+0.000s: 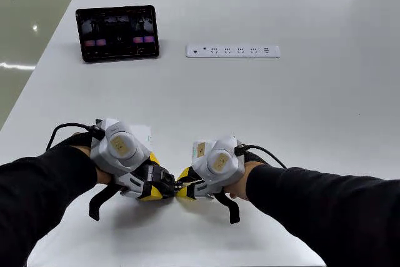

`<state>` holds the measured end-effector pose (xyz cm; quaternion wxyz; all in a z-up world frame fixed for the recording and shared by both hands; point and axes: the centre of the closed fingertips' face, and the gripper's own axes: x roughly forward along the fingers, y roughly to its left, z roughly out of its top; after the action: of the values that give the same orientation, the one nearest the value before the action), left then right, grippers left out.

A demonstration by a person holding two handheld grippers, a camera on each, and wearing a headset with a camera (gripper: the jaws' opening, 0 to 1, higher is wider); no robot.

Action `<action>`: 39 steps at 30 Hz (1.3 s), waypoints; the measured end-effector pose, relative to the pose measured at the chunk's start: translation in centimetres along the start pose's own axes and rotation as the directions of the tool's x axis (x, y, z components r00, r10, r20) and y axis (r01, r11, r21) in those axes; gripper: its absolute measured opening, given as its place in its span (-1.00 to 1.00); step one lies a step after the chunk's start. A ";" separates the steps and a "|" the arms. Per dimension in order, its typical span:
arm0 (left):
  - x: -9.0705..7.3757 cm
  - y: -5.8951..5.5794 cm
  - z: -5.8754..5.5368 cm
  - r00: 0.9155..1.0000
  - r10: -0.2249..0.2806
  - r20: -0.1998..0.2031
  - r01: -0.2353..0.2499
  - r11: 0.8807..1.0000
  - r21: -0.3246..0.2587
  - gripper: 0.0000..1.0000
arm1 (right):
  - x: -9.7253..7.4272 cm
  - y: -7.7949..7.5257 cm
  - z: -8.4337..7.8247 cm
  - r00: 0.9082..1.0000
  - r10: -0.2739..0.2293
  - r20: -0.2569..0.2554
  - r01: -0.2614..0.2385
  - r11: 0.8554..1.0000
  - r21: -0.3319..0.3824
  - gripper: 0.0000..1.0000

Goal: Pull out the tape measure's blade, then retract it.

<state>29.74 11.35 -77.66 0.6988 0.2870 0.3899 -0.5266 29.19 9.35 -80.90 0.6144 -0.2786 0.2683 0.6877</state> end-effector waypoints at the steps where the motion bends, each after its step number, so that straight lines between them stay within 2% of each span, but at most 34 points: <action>1: 0.0 0.0 0.0 1.000 0.000 0.000 0.000 1.000 0.001 -0.32 | 0.0 0.0 0.0 1.000 0.001 0.000 -0.001 1.000 0.003 -0.79; 11: -0.1 0.1 0.0 1.000 0.002 -0.007 -0.002 1.000 -0.005 -0.32 | -0.4 -0.1 -0.4 1.000 0.008 -0.016 -0.008 1.000 0.011 -0.79; 14: -0.1 0.1 0.0 1.000 0.002 -0.005 -0.002 1.000 -0.004 -0.32 | -0.6 0.0 -0.5 1.000 0.026 -0.002 -0.026 0.998 0.051 -0.79; 39: -0.1 0.0 0.0 1.000 0.011 -0.012 -0.011 1.000 0.003 -0.32 | -1.1 0.2 -1.2 0.999 0.031 -0.032 -0.032 0.999 -0.003 -0.80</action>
<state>29.72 11.40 -77.61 0.6989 0.2934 0.3916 -0.5217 29.12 7.66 -80.93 0.5986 -0.2865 0.2810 0.6932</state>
